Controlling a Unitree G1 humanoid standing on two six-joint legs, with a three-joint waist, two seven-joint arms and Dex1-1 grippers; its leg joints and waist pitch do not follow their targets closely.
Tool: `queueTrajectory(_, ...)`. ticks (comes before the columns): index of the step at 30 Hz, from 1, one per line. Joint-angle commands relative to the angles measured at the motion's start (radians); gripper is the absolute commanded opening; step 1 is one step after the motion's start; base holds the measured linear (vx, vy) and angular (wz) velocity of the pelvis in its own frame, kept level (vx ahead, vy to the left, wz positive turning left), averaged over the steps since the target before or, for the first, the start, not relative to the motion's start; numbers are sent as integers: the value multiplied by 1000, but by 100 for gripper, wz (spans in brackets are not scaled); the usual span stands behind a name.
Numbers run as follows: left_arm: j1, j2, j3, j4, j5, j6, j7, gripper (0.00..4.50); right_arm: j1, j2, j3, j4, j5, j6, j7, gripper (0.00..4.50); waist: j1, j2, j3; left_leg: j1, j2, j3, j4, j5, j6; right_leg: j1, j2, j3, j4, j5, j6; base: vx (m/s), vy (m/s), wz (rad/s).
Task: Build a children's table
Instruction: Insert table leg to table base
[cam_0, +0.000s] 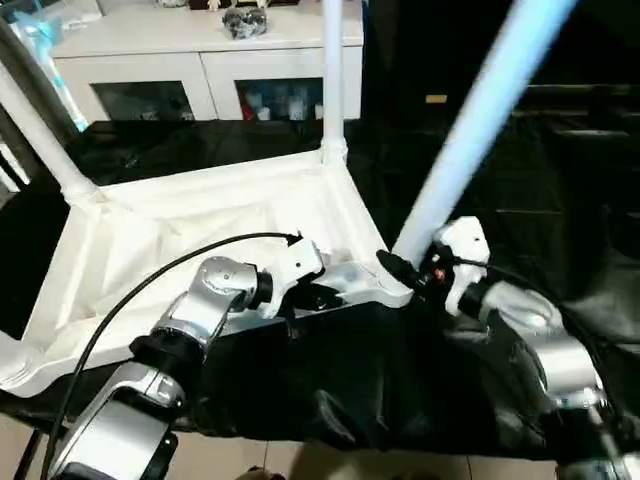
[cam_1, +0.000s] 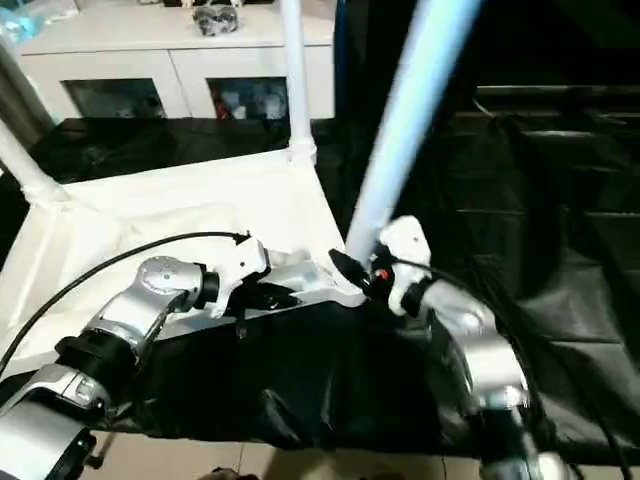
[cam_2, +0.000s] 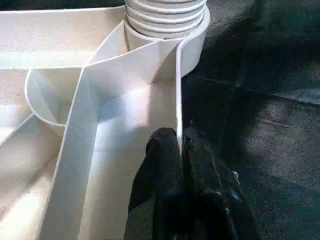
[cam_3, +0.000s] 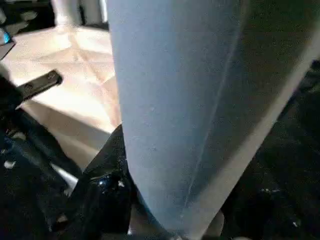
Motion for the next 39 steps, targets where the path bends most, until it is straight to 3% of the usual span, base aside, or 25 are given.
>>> queueTrajectory(1, -20, 8, 19, -50, -15, -22, -32, 0, 2, -3, 50, 46, -18, 49, 42, 189, 4, -23, -58, 10, 21, -13, -79, -367, 25, 39, -47, 29, -101, -462, -162, 0, 0, 0)
queueTrajectory(2, -17, 12, 17, -56, -16, -22, -37, 0, -2, -8, 55, 43, -13, 55, 55, 189, 3, -30, -58, 10, 22, -12, -79, -366, 25, 39, -46, 30, -103, -457, -163, 0, 0, 0)
queueTrajectory(3, -17, 21, 13, -62, -16, -22, -52, 0, -15, -23, 67, 45, -6, 68, 94, 189, 7, -30, -60, 17, 24, -10, -78, -366, 26, 34, -47, 34, -101, -436, -174, 0, 0, 0)
queueTrajectory(4, -16, 28, 11, -70, -17, -21, -61, 0, -22, -33, 76, 43, -1, 78, 118, 189, 7, -36, -61, 11, 26, -11, -81, -351, 26, 41, -46, 33, -96, -403, -183, 0, 0, 0)
queueTrajectory(6, -17, 32, 11, -72, -18, -19, -68, 0, -28, -39, 82, 44, 2, 86, 136, 189, 10, -33, -63, 14, 28, -10, -80, -340, 27, 39, -45, 35, -92, -365, -196, 0, 0, 0)
queueTrajectory(8, -19, 38, 11, -76, -19, -18, -76, 0, -31, -49, 91, 43, 3, 89, 161, 189, 14, -35, -63, 15, 29, -8, -79, -332, 26, 40, -46, 36, -88, -315, -218, 0, 0, 0)
queueTrajectory(9, -21, 45, 12, -81, -23, -15, -87, 0, -33, -58, 99, 43, 3, 91, 191, 189, 15, -42, -62, 14, 28, -7, -79, -327, 28, 42, -46, 35, -86, -307, -223, 0, 0, 0)
queueTrajectory(20, -24, 86, -20, -134, -51, -21, -263, 0, 0, -108, 154, 14, -7, 58, 329, 189, 31, -42, -54, 17, 34, -8, -86, -346, 23, 40, -50, 39, -85, -309, -231, 0, 0, 0)
queueTrajectory(21, -26, 96, -28, -140, -46, -23, -287, 0, 9, -109, 163, 0, -8, 52, 346, 189, 33, -48, -56, 17, 33, -8, -86, -338, 24, 41, -50, 38, -84, -303, -233, 0, 0, 0)
queueTrajectory(26, -42, 98, -25, -116, -31, -33, -291, 0, 19, -97, 173, -8, -11, 37, 353, 189, 39, -47, -56, 19, 35, -8, -87, -338, 17, 40, -52, 39, -83, -305, -237, 0, 0, 0)
queueTrajectory(29, -55, 83, -5, -93, -20, -24, -228, 0, 8, -72, 161, 16, -18, 24, 315, 189, 39, -49, -56, 21, 35, -8, -88, -361, 6, 39, -52, 39, -86, -328, -233, 0, 0, 0)
queueTrajectory(31, -64, 71, 11, -85, -13, 1, -164, 0, -1, -43, 132, 43, -23, 14, 257, 189, 37, -55, -54, 23, 33, -8, -88, -382, -3, 35, -53, 39, -90, -375, -222, 0, 0, 0)
queueTrajectory(34, -78, 48, 40, -77, -9, 47, -75, 0, -25, -3, 84, 104, -41, -1, 148, 189, 34, -53, -51, 25, 31, -11, -88, -408, -20, 31, -55, 36, -97, -454, -199, 0, 0, 0)
queueTrajectory(35, -80, 43, 46, -80, -7, 56, -55, 0, -33, 5, 73, 121, -46, -4, 120, 189, 31, -59, -49, 25, 28, -12, -88, -416, -24, 30, -55, 33, -102, -489, -183, 0, 0, 0)
queueTrajectory(39, -77, 15, 61, -126, -1, 128, 20, 0, -75, 46, 26, 204, -57, -4, -3, 189, 30, -59, -50, 25, 29, -14, -88, -414, -23, 27, -56, 34, -104, -491, -174, 0, 0, 0)
